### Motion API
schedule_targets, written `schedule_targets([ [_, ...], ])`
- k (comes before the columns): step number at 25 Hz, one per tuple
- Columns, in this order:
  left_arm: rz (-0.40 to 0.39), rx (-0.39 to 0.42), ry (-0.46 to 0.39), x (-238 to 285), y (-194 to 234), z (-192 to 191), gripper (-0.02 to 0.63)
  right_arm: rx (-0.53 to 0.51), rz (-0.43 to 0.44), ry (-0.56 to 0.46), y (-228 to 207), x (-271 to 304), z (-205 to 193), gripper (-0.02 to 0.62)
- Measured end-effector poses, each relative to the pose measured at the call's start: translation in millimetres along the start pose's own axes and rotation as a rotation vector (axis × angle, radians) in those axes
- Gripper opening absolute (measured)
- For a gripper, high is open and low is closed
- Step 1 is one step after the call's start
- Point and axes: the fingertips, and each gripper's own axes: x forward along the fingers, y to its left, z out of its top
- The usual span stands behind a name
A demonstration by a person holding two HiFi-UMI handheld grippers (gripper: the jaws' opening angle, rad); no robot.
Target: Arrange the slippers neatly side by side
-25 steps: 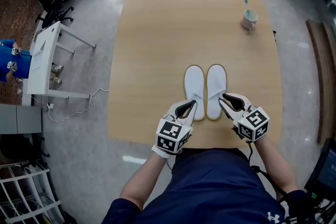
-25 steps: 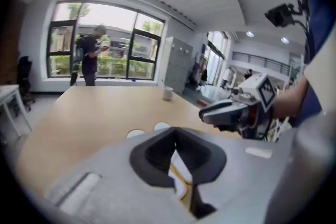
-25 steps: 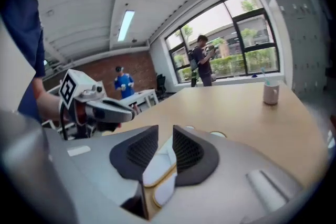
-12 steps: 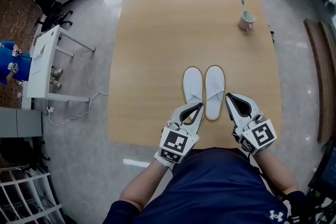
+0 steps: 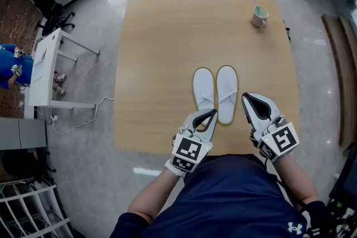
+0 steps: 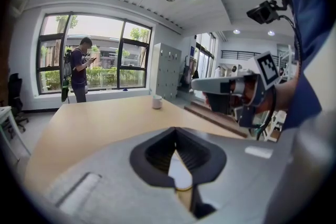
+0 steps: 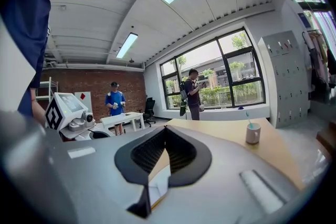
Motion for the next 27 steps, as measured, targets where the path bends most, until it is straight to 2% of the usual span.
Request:
schedule_targets([
  [6,-0.003,-0.009,0.021,3.0,-0.2,-8.6,0.005,-0.045,0.013,-0.014,3.8,0.0,7.5,0.011],
  [10,0.001,-0.015,0.026,2.4,0.5,-10.6,0.005,-0.028,0.018,0.011,6.6,-0.1,5.0,0.011],
  [27,0.020,-0.018,0.054,4.7,5.4,-18.4,0.005,-0.031,0.003,0.004,-5.3,-0.3,3.4,0.011],
])
